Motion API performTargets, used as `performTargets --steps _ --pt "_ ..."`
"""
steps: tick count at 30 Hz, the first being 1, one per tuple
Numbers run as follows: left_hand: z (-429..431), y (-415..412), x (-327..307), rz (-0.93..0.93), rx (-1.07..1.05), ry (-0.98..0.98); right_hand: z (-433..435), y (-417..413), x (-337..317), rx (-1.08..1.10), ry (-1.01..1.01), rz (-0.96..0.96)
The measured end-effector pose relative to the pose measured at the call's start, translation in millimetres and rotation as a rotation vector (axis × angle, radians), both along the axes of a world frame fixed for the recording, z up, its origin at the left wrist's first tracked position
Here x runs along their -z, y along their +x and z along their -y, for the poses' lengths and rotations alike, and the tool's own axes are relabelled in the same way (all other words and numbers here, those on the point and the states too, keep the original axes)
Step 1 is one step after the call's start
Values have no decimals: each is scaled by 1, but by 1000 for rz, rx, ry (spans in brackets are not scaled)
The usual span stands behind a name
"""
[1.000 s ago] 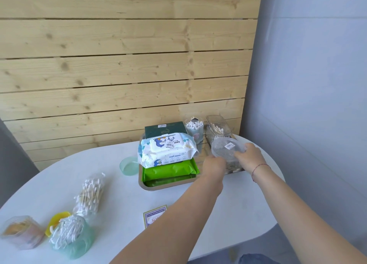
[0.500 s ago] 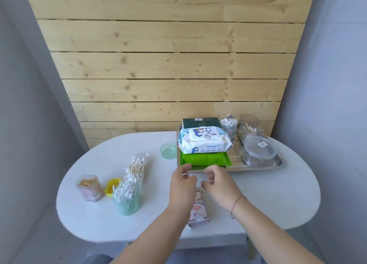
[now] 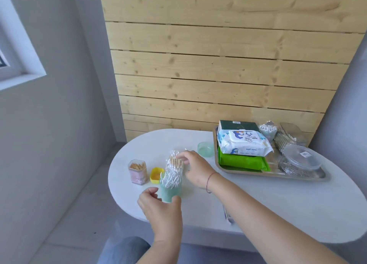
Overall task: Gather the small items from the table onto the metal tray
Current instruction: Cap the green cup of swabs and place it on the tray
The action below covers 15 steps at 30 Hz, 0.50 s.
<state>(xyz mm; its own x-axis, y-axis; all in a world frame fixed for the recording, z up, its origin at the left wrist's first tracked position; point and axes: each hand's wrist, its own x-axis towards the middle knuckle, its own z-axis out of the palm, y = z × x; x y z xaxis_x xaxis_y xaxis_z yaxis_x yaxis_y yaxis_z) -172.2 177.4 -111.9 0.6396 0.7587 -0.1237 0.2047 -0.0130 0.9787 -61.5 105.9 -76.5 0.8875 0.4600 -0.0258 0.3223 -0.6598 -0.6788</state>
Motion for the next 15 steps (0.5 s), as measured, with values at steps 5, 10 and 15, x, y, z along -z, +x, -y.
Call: performTargets --steps 5,10,15 --pt "-20 7 15 -148 135 88 -24 23 1 13 46 10" --pt "-23 20 20 -132 179 144 -26 71 -5 21 -232 152" --pt "-23 29 28 -90 187 182 -12 112 4 -42 -1034 151"
